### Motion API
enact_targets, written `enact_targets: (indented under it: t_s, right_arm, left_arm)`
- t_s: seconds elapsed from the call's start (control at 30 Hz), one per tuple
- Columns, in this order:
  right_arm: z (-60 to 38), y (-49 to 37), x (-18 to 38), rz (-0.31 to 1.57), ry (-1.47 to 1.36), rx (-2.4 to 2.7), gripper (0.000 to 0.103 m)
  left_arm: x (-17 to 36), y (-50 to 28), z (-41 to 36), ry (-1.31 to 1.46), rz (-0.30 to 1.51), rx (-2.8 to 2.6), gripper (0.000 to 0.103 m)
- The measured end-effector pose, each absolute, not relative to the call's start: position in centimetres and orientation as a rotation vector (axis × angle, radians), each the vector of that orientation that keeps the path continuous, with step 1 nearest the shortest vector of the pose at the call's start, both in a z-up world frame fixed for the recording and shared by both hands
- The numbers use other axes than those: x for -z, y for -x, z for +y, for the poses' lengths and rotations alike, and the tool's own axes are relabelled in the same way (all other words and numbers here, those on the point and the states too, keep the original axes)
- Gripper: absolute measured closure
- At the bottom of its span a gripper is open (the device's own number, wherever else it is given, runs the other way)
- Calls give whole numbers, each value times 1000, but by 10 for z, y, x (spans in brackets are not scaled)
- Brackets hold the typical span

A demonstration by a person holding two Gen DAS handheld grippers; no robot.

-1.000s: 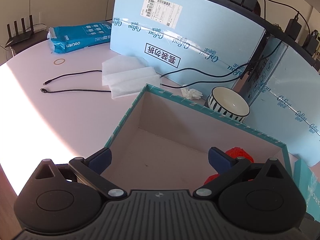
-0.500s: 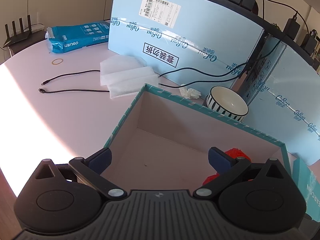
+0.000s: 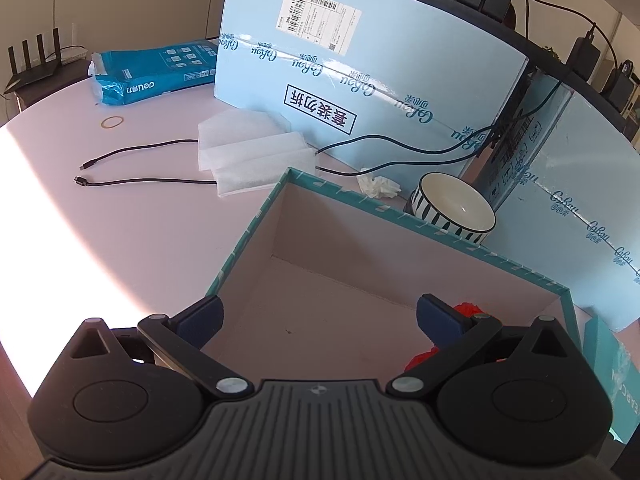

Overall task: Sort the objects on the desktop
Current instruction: 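Lower the bag into the box and open the right gripper, then withdraw the right gripper from the box toward the green tube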

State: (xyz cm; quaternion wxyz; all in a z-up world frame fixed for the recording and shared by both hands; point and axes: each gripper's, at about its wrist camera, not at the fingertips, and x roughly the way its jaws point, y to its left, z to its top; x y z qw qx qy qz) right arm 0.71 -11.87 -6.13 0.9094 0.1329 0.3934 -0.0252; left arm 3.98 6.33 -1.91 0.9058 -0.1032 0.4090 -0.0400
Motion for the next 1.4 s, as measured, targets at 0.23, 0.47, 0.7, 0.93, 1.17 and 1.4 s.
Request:
enact_targets:
  t_s: [0.23, 0.47, 0.7, 0.93, 1.17, 1.4]
  right_arm:
    - [-119, -8, 62, 818, -270, 54, 41]
    - [-120, -10, 64, 852, -257, 83, 41]
    - [-119, -10, 62, 852, -250, 95, 30]
    - [-118, -5, 57, 818, -225, 91, 11]
    - [-120, 5, 46, 747, -184, 75, 11]
    - [-122, 24, 26, 618, -117, 27, 11]
  left_arm:
    - [19, -40, 64, 214, 846, 83, 0]
    - [19, -40, 63, 215, 848, 84, 0]
    - [19, -40, 64, 217, 849, 82, 0]
    - [19, -39, 62, 226, 845, 69, 0]
    - [11, -31, 59, 253, 785, 57, 0]
    - [2, -20, 54, 287, 712, 41, 0]
